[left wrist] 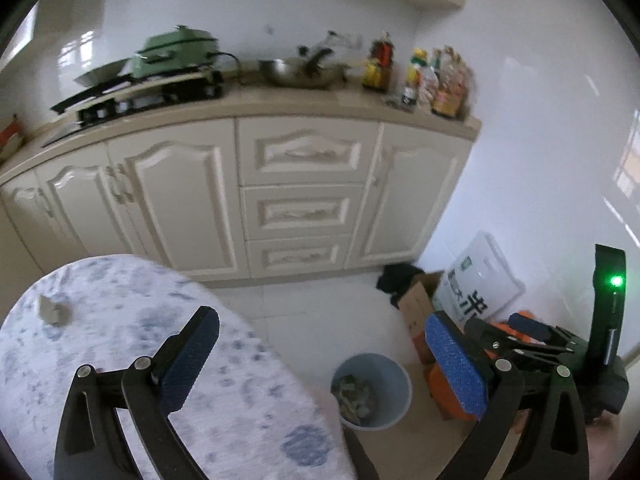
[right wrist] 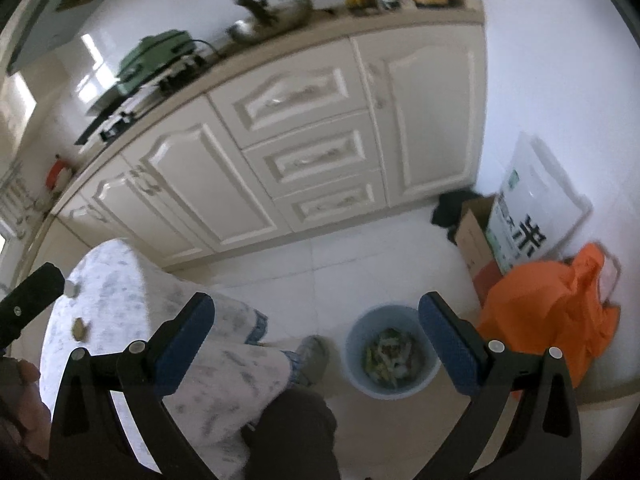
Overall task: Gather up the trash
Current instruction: 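Return both tools to the table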
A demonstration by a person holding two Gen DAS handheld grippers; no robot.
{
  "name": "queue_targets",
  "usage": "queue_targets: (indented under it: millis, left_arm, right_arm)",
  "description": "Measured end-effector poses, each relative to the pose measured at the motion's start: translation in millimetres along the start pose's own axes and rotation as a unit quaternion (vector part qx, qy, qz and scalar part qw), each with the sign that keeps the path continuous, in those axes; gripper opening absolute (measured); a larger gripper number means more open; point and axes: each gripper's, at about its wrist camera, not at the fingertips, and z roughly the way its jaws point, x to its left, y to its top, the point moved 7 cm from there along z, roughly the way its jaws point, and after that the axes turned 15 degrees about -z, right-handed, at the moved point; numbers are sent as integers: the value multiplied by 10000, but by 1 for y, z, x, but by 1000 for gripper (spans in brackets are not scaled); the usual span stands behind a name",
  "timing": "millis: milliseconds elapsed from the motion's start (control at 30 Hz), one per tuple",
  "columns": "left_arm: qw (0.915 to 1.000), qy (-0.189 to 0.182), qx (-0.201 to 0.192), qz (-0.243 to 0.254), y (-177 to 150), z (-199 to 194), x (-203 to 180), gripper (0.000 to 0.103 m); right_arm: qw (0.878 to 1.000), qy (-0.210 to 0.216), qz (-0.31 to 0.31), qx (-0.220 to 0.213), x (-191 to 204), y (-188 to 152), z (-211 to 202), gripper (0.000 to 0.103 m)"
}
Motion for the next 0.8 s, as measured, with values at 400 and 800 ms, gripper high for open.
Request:
queue_targets:
  millis: [400,800]
  left_arm:
    - [9916,575,-857,-780,-10,-118,97,102]
    - [9636,1493,-1784,-1318,-24,-225,182,102]
  right_arm:
    - [9907,626,-1034,-622,141,49,-39,103]
    - [9669,1235,-2007,-977,279,63,-59,103]
